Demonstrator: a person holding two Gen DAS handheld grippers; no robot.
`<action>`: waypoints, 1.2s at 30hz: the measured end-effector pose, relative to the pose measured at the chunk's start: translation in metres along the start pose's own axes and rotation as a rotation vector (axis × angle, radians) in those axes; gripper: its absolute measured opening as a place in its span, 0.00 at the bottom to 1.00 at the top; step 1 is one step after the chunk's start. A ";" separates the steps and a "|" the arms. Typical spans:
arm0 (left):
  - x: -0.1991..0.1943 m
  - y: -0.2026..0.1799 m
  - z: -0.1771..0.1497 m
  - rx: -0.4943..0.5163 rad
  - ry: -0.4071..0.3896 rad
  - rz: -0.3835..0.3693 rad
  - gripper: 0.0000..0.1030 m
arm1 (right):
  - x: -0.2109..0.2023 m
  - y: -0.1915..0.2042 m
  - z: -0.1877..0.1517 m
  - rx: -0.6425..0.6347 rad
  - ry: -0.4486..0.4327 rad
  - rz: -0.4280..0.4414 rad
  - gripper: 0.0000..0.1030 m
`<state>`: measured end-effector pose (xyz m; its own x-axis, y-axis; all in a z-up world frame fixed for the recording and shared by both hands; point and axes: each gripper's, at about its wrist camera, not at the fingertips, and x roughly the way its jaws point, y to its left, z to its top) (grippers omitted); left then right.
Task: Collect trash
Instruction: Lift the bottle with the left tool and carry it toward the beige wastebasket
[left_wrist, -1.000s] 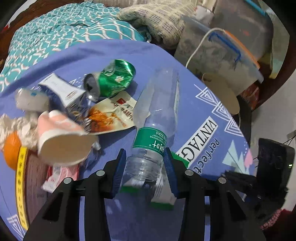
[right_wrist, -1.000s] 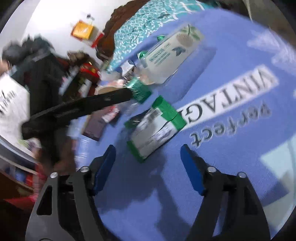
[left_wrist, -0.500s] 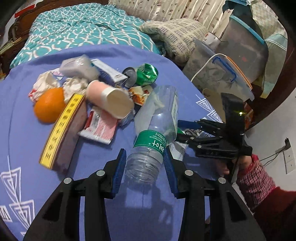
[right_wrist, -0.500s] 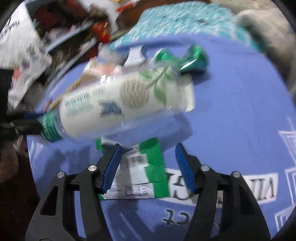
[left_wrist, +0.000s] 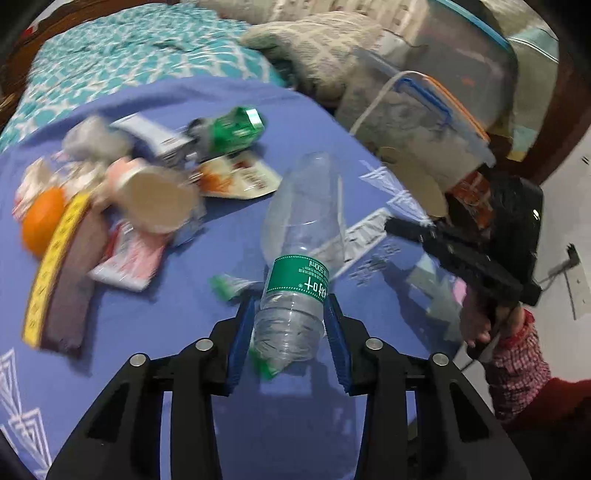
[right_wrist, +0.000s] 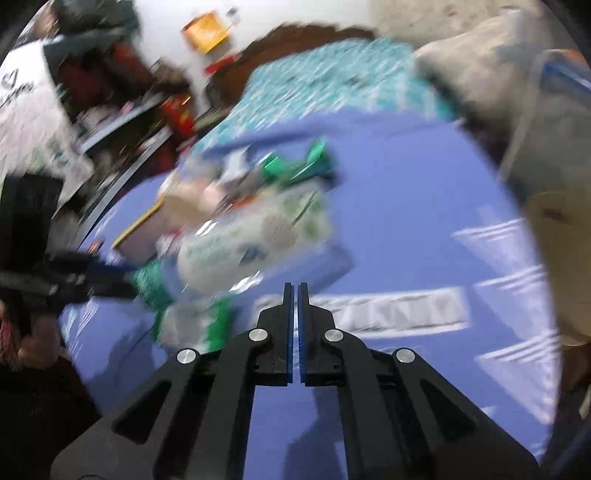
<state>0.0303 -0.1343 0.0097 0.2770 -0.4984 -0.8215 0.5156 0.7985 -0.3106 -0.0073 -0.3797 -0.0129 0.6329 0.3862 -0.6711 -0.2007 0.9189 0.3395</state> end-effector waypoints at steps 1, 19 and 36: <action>0.004 -0.007 0.006 0.014 0.002 -0.005 0.35 | -0.008 -0.014 0.004 0.033 -0.030 -0.037 0.04; 0.119 -0.107 0.109 0.199 0.123 -0.133 0.01 | -0.090 -0.162 -0.008 0.358 -0.241 -0.356 0.04; 0.142 -0.130 0.127 0.332 0.030 0.146 0.88 | -0.055 -0.235 0.005 0.577 -0.184 -0.195 0.04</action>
<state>0.1057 -0.3513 -0.0056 0.3459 -0.3735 -0.8607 0.7087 0.7052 -0.0212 0.0084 -0.6176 -0.0526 0.7456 0.1487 -0.6495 0.3342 0.7598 0.5576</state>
